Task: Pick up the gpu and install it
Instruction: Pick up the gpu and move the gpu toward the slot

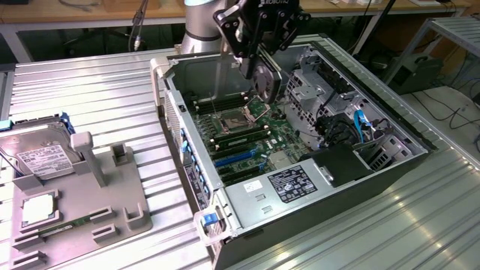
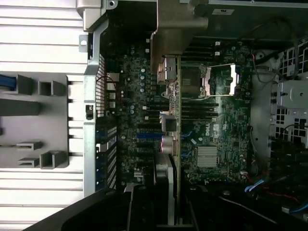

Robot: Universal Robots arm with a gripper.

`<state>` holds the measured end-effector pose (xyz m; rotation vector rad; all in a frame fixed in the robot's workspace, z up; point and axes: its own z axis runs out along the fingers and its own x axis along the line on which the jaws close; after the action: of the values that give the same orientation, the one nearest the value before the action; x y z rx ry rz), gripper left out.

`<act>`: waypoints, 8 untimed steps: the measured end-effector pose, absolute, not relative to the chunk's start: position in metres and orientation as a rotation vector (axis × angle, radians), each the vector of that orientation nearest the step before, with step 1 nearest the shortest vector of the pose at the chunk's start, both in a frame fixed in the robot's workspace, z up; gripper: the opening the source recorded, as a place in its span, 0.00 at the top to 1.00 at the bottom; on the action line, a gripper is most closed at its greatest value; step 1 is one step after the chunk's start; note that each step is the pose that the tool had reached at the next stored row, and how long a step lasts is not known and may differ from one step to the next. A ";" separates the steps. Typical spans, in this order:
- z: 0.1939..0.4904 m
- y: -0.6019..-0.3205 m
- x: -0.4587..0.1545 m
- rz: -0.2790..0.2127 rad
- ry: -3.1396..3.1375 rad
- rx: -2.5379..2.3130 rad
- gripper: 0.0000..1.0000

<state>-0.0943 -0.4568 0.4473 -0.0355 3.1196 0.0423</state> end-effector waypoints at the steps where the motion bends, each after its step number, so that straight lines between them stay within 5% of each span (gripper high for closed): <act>1: 0.447 -0.457 -0.092 0.042 3.120 -0.036 0.71; 8: 0.447 -0.457 -0.071 0.042 3.120 -0.035 0.71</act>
<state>-0.0712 -0.4568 0.4473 -0.0355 3.1196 0.0423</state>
